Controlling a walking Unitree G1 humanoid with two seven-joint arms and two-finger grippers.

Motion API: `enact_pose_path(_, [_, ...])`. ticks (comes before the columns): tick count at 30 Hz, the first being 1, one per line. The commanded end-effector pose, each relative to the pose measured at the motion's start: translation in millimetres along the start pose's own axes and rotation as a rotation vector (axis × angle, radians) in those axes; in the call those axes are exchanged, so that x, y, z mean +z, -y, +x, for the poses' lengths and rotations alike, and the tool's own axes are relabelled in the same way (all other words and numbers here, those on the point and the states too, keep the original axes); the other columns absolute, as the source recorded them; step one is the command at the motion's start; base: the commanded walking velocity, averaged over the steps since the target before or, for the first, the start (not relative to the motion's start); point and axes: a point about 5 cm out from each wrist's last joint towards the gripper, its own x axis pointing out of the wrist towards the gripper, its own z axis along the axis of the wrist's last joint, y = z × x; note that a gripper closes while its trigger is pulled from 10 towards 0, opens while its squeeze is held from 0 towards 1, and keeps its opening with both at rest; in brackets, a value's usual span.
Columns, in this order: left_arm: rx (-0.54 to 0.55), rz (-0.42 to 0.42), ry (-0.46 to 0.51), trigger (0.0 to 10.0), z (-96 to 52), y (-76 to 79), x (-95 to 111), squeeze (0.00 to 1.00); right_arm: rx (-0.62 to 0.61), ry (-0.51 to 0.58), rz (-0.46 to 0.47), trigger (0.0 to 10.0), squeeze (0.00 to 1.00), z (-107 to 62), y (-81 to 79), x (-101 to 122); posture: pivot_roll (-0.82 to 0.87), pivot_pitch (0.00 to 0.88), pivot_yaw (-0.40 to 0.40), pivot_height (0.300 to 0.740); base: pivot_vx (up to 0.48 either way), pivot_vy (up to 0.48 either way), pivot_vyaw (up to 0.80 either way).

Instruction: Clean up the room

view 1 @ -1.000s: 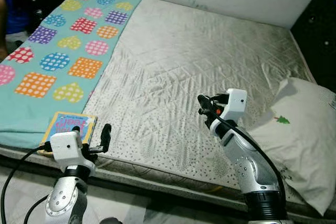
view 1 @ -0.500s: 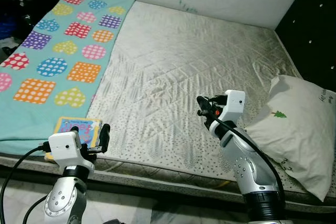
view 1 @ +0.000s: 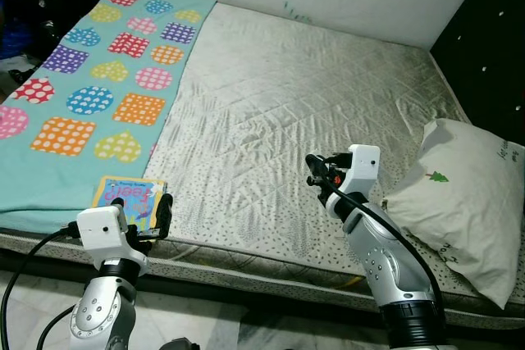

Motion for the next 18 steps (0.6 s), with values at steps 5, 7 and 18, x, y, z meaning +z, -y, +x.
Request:
enact_pose_path(5, [-0.011, -0.012, -0.014, 10.0, -0.1, 2.4, -2.2, 0.00, -0.027, -0.001, -0.020, 10.0, 0.00, -3.5, 8.1, -1.0, 0.07, 0.134, -0.127, 0.740, 0.000, 0.480, 0.00])
enact_pose_path(7, [-0.011, -0.012, -0.014, 10.0, 0.0, 2.4, -2.2, 0.00, -0.027, -0.002, -0.021, 10.0, 0.00, -3.5, 8.4, -1.1, 0.07, 0.134, -0.127, 0.740, 0.000, 0.480, 0.00])
enact_pose_path(18, [-0.006, -0.014, -0.007, 10.0, 0.7, 1.7, -1.7, 0.00, -0.022, -0.010, -0.037, 10.0, 0.00, -3.4, 9.0, -3.2, 0.07, 0.134, -0.128, 0.740, 0.000, 0.436, 0.00])
